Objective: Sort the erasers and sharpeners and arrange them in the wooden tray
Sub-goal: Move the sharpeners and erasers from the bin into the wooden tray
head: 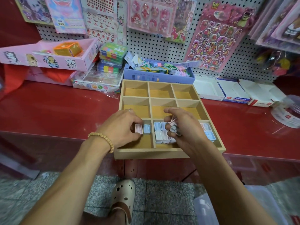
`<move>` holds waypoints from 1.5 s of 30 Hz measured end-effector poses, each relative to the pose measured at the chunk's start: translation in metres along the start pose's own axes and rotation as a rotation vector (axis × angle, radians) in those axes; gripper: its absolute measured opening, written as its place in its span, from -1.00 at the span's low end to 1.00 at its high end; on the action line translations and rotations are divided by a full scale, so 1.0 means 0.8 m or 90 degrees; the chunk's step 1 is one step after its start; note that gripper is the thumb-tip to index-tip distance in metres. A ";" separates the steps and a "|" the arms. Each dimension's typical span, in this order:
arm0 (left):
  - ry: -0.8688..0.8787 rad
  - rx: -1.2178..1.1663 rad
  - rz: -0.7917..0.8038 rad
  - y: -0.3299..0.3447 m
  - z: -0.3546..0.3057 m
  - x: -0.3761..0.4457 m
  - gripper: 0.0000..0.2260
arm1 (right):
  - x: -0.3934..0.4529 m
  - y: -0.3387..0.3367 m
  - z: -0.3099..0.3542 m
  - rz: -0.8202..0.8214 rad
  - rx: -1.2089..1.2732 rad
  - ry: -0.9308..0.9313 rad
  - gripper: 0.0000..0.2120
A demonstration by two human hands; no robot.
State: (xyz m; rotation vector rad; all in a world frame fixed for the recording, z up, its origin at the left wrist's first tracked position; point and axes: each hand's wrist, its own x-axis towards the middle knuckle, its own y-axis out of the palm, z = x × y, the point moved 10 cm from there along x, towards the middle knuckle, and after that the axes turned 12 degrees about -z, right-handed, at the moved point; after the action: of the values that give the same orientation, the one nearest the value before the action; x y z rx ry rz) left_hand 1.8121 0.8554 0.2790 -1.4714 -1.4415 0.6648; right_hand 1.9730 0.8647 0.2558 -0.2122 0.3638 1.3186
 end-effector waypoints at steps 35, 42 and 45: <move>-0.008 -0.310 -0.220 -0.032 -0.029 0.001 -0.70 | -0.002 0.046 -0.022 0.048 0.248 0.116 -0.66; -0.021 -0.302 -0.227 -0.031 -0.023 0.005 -0.68 | -0.010 0.068 -0.011 0.115 0.238 0.077 -0.59; -0.034 -0.315 -0.218 -0.034 -0.017 0.006 -0.72 | -0.009 0.065 -0.008 0.121 0.185 0.036 -0.63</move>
State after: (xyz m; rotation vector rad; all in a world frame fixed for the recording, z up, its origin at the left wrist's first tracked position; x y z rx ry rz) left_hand 1.8125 0.8529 0.3096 -1.5181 -1.9364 0.1372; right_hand 1.9205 0.8683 0.2550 0.0304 0.6306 1.4299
